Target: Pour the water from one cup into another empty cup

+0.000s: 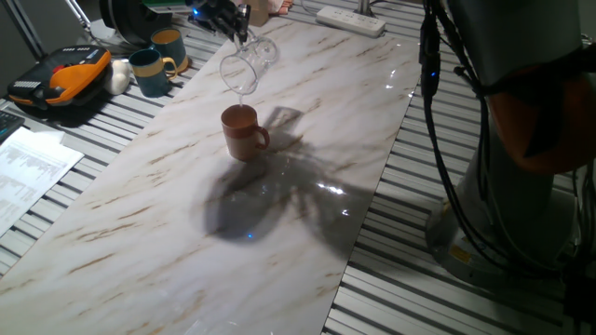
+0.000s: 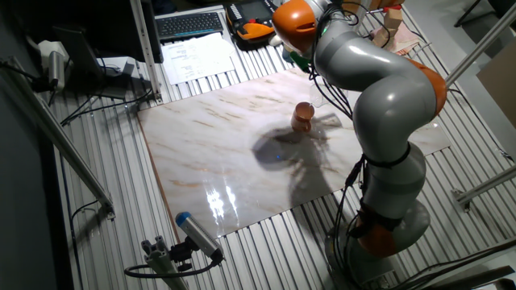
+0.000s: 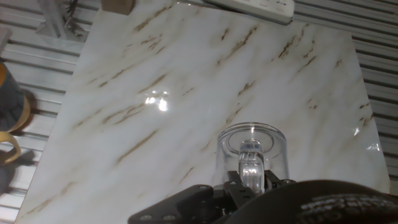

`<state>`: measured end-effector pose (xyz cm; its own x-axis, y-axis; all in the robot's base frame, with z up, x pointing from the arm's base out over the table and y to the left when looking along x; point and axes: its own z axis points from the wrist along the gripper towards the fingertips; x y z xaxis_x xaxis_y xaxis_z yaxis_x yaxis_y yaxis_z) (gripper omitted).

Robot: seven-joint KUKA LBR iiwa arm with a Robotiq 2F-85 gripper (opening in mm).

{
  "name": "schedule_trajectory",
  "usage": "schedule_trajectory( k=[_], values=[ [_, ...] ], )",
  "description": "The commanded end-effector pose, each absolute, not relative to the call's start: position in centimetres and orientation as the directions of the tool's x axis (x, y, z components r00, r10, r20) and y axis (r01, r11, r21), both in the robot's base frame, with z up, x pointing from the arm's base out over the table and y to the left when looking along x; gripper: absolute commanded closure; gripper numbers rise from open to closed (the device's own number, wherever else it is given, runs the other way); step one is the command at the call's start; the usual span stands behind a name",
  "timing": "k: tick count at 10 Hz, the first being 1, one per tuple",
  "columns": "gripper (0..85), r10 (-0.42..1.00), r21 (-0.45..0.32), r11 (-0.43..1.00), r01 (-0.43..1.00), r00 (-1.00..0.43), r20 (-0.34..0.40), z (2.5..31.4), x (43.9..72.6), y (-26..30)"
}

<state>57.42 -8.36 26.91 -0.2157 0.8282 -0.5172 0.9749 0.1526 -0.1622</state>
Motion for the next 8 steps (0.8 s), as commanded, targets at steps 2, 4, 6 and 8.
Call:
schedule_trajectory(
  k=[2, 4, 6, 8],
  values=[
    [85.0, 0.825, -0.168, 0.143, 0.975, -0.211, -0.524, 27.06, 57.48, -8.31],
    [85.0, 0.824, -0.172, 0.137, 0.976, -0.209, -0.526, 27.30, 57.57, -8.17],
    [85.0, 0.824, -0.174, 0.134, 0.976, -0.207, -0.528, 27.47, 57.58, -8.10],
    [85.0, 0.829, -0.174, 0.130, 0.976, -0.203, -0.521, 27.47, 57.60, -8.06]
  ],
)
